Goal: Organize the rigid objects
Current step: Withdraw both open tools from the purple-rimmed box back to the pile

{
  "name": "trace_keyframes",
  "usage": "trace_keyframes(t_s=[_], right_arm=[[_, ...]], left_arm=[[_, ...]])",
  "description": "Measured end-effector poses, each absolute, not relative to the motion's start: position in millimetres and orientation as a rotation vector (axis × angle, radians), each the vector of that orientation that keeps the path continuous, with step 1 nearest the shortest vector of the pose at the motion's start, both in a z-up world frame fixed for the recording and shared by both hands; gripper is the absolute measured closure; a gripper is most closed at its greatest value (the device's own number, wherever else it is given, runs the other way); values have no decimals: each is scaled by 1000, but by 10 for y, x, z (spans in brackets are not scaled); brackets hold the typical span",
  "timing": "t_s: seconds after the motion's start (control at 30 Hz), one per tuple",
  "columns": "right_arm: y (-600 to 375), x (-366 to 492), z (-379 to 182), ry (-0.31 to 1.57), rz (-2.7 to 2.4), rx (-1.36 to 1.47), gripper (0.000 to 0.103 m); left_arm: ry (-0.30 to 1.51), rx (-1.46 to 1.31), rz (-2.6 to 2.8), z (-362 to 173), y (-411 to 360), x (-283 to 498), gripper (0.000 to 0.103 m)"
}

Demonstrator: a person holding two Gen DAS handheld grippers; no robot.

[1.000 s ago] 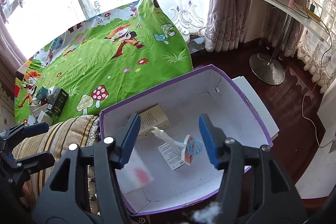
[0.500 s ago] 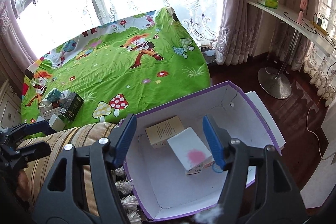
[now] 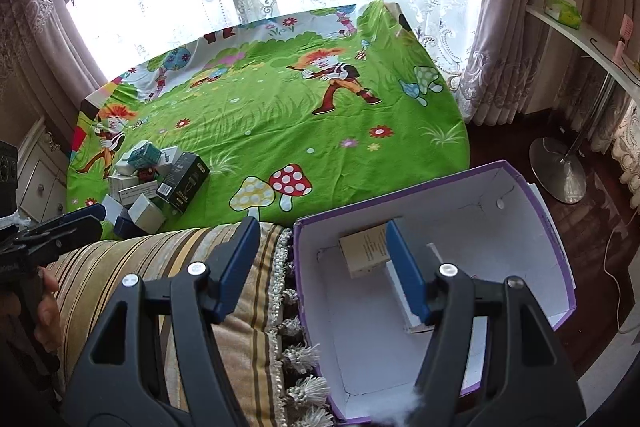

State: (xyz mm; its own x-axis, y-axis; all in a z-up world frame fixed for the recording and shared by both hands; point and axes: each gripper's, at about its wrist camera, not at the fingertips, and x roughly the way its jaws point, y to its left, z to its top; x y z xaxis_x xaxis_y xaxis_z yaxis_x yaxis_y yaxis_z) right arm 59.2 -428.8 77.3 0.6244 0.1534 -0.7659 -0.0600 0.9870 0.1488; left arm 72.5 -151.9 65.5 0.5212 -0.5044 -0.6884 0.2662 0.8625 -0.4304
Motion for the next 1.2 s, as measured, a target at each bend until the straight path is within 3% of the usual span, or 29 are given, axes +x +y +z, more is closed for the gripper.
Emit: trace_keyframes(t_s=[0.73,1.2], right_arm=[[-3445,983,803,915,255,32,30],[-2861,1271,707,953,337,-42,29]], left_arm=[[927,-313,-221,448,-215,734,16],[1002,-204,-192,266,-84,875,15]])
